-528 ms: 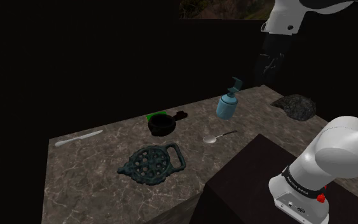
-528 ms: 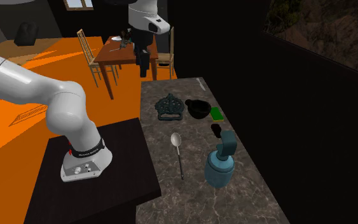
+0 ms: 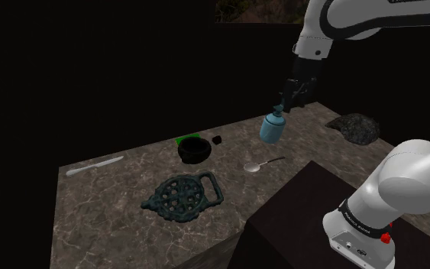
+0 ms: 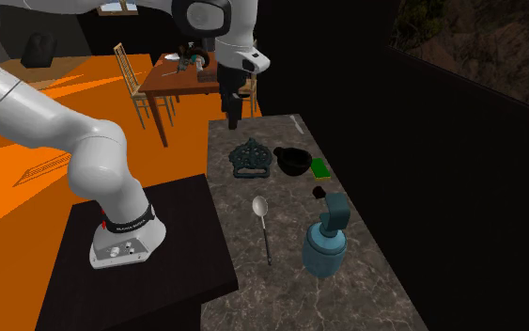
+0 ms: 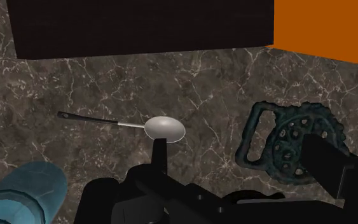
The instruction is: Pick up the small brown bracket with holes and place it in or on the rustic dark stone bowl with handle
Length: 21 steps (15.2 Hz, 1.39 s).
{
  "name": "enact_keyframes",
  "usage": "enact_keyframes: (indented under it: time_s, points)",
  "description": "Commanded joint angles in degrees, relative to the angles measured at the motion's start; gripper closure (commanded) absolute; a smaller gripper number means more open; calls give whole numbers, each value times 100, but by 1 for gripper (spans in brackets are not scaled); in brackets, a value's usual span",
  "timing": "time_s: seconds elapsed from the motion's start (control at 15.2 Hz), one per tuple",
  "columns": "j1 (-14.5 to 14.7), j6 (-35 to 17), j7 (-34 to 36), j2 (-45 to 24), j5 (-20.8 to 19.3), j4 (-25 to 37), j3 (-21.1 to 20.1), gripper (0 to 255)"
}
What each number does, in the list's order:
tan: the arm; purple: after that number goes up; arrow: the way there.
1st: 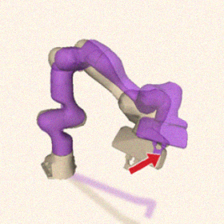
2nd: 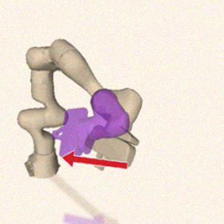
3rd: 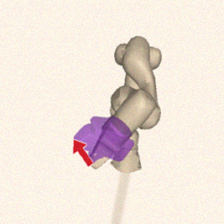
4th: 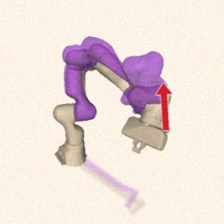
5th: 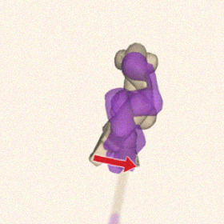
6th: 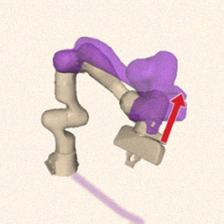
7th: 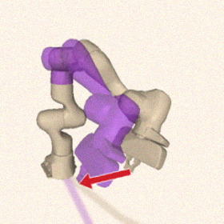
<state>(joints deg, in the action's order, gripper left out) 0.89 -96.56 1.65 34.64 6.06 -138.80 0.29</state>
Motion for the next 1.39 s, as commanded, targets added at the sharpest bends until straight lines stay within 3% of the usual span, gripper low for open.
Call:
enact_keyframes:
  time_s: [0.0,0.66,1.32]
  points:
    - [7,-472,38,-342,8,-62,-56,0]
    - [-30,-2367,170,-2280,-93,223,-185,0]
    - [-43,-3667,414,-4441,-348,1320,-186,0]
